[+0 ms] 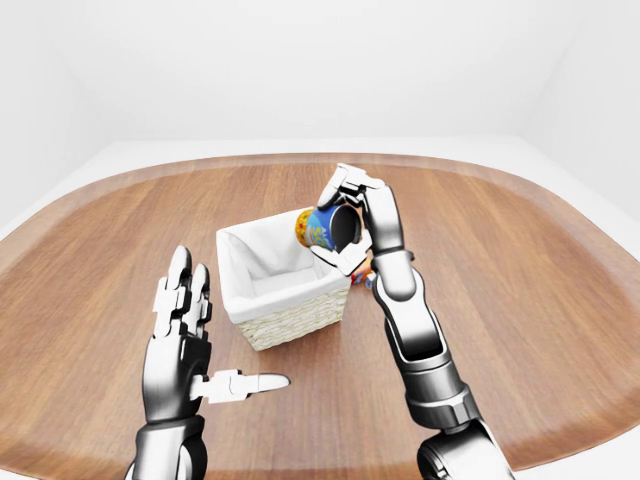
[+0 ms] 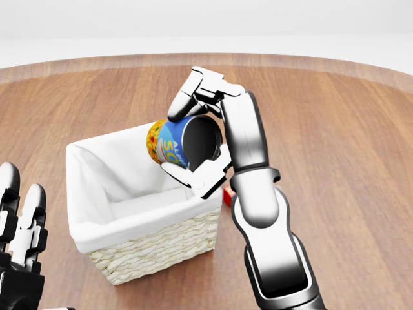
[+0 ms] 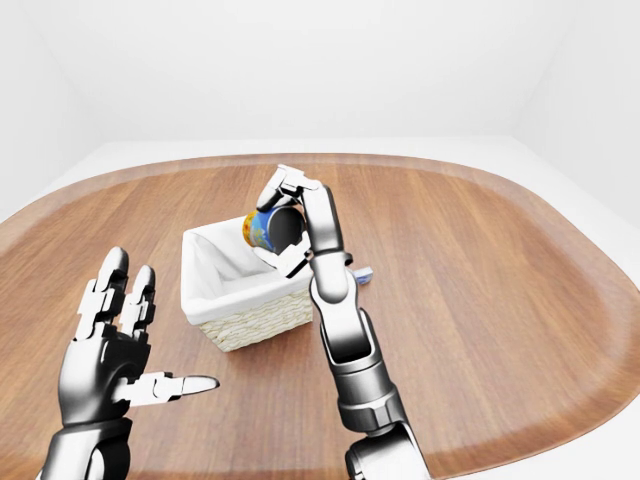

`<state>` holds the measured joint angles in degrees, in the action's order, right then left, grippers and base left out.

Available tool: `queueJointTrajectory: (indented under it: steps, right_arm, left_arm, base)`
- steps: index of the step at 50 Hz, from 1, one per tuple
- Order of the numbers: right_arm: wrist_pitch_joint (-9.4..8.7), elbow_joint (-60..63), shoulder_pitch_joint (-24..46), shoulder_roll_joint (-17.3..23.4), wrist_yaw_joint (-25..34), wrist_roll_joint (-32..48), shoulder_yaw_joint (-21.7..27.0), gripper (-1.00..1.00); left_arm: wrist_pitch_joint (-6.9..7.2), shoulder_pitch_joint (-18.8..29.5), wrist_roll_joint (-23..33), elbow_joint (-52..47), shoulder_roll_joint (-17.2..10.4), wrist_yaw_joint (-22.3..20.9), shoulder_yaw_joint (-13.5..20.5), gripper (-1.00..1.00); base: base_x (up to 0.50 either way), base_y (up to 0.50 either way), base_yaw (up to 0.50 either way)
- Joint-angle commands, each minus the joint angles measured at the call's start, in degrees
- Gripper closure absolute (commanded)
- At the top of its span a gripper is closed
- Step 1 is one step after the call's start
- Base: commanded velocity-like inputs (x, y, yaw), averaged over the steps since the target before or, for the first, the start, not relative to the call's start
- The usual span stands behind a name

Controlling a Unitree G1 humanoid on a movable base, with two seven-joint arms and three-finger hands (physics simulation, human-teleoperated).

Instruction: Pick up the alphabet soup and put it in the basket.

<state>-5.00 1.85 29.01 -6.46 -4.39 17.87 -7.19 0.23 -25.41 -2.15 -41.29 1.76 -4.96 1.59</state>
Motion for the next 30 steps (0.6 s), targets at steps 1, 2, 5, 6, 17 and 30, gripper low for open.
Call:
queueJointTrajectory:
  steps: [1, 2, 5, 6, 17, 30]
  right_arm:
    - [0.0, -5.01, 3.24, -2.96, -2.37, 4.05, -1.44, 1.0]
    - [0.0, -5.74, 3.92, -3.46, -2.59, 4.38, -1.63, 1.0]
    - [0.0, -6.2, 4.51, -4.14, -2.68, 4.89, -1.87, 1.0]
    - [0.0, -6.21, 4.78, -4.6, -2.74, 5.15, -2.12, 1.0]
    - [0.0, -9.15, 5.7, -6.8, -3.72, 7.23, -3.38, 1.0]
    - [0.0, -11.11, 5.5, -9.24, -5.06, 10.84, -5.01, 1.0]
  left_arm:
    - [-0.04, -0.26, -0.17, -0.29, -0.02, -0.1, -0.07, -1.0]
    - [-0.1, -0.34, -0.12, -0.32, -0.01, -0.09, -0.15, -1.0]
    - [-0.31, -0.58, 0.06, -0.4, -0.07, -0.07, -0.45, -1.0]
    - [-0.21, -0.58, -0.09, -0.53, -0.11, -0.08, -0.35, -1.0]
    - [-0.09, -1.33, -0.69, -1.77, 0.07, -0.6, 0.13, -1.0]
    - [-0.38, -1.82, -0.95, -2.08, 0.22, -0.96, 0.26, -1.0]
  base:
    - [0.0, 0.0, 0.0]
    - [0.0, 0.0, 0.0]
    - [0.0, 0.0, 0.0]
    - [0.0, 0.0, 0.0]
    - [0.0, 0.0, 0.0]
    - [0.0, 0.0, 0.0]
